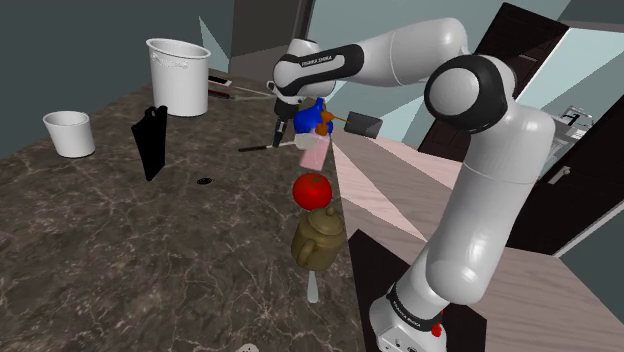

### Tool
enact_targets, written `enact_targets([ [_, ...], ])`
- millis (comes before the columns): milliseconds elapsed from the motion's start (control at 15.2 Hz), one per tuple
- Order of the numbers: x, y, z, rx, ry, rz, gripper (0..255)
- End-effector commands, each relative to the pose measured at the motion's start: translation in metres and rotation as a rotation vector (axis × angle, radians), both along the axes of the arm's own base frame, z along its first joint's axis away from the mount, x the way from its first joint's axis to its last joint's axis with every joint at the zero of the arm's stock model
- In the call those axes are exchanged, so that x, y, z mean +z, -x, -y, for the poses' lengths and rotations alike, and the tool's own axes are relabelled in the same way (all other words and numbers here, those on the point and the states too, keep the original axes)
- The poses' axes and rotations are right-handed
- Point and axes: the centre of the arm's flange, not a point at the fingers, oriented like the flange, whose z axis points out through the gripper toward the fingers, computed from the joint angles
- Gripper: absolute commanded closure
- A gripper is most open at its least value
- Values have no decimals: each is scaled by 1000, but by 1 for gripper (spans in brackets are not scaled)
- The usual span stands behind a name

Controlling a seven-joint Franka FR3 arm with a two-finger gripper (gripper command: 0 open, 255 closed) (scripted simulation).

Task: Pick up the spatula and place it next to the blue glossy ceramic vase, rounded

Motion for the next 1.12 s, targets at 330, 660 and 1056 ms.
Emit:
enact_targets([
  [330, -37, -1, 1, 0, 0, -1, 255],
  [660, -50, -1, 1, 0, 0, -1, 255],
  [1056, -50, -1, 1, 0, 0, -1, 0],
])
